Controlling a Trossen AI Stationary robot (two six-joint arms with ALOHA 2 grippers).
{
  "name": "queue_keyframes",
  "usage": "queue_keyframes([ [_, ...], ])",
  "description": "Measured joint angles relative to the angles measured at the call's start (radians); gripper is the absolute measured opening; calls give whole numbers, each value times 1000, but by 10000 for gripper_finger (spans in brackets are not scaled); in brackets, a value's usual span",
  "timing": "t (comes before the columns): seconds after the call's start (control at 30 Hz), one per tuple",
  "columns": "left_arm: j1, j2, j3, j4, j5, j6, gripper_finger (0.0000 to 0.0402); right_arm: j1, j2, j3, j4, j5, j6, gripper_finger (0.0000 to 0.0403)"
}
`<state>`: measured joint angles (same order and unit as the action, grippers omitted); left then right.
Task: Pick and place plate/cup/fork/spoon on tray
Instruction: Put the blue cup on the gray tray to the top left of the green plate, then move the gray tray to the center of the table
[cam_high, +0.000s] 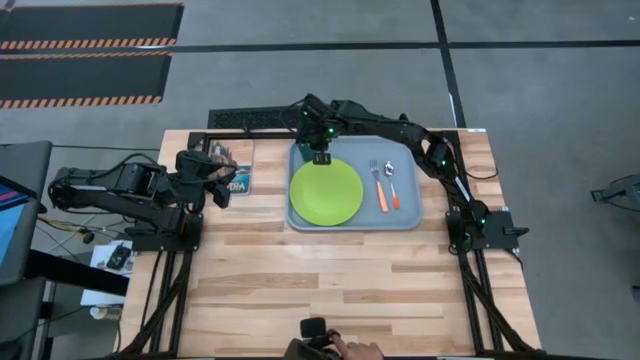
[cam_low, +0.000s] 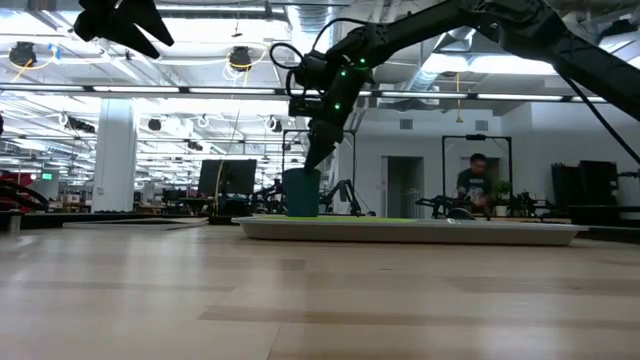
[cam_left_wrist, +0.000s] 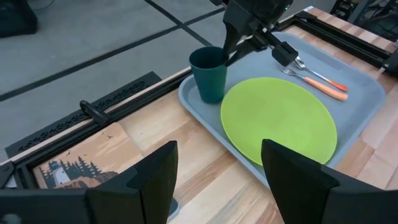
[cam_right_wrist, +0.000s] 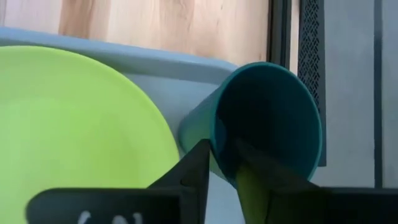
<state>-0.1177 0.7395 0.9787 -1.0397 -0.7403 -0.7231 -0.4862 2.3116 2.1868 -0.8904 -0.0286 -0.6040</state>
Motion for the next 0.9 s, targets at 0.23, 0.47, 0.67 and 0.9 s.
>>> queue_keyframes([
  [0.23, 0, 0, 0, -1, -3, 0, 218, 1, 0, 0, -12, -1, 28, 155],
  [0.47, 0, 0, 0, -2, -9, 0, 218, 11, -1, 0, 26, 0, 40, 195],
  [0.67, 0, 0, 0, -1, -9, -8, 218, 13, -4, 101, -61, 1, 97, 203],
  [0.9, 0, 0, 0, 27, -32, -47, 218, 8, -81, 147, -169, 11, 149, 200],
])
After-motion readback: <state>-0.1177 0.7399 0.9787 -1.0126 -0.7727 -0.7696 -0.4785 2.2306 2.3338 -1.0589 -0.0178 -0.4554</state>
